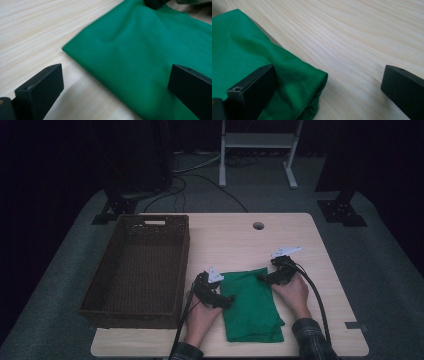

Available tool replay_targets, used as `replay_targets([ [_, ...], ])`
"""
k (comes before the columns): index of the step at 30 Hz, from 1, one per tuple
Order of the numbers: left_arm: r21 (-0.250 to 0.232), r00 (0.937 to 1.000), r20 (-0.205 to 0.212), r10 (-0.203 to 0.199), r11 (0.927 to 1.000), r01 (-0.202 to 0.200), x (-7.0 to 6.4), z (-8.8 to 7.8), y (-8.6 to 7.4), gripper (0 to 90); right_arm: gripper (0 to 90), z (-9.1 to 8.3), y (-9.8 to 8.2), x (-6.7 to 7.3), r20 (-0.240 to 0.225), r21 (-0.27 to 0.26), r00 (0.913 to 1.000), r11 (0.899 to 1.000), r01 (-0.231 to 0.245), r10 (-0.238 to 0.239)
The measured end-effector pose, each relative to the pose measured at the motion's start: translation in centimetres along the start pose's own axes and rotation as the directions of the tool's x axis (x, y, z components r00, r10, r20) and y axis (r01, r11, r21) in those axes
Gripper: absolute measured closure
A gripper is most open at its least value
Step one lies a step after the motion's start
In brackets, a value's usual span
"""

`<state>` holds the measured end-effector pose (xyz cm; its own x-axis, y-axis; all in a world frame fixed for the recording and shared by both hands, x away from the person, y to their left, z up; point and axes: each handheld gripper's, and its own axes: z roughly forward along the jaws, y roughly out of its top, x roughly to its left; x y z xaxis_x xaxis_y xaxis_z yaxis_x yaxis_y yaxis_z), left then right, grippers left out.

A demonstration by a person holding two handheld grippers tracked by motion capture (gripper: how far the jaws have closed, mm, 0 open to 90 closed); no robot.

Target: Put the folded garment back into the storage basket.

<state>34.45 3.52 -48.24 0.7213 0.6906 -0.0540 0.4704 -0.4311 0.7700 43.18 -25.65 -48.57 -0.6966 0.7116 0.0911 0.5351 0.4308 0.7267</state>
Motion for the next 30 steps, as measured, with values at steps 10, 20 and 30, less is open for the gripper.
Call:
replay_targets([
  [10,0.005,0.9997,0.024,-0.003,1.0000,0.003,-1.8,-1.1,-1.1,0.0,0.0,0.0,0.0,0.0,0.000,-0.001,1.0000,1.000,0.001,-0.001],
  [20,-0.005,0.9991,0.040,0.013,0.9999,-0.013,-4.3,-2.5,-2.4,0.0,0.0,0.0,0.0,0.0,0.000,-0.001,1.0000,1.000,0.002,-0.002],
  [30,0.007,0.9969,0.076,0.020,0.9998,-0.021,-6.8,-3.5,-3.5,0.0,0.0,0.0,0.0,0.0,0.000,-0.001,1.0000,1.000,0.001,-0.001],
])
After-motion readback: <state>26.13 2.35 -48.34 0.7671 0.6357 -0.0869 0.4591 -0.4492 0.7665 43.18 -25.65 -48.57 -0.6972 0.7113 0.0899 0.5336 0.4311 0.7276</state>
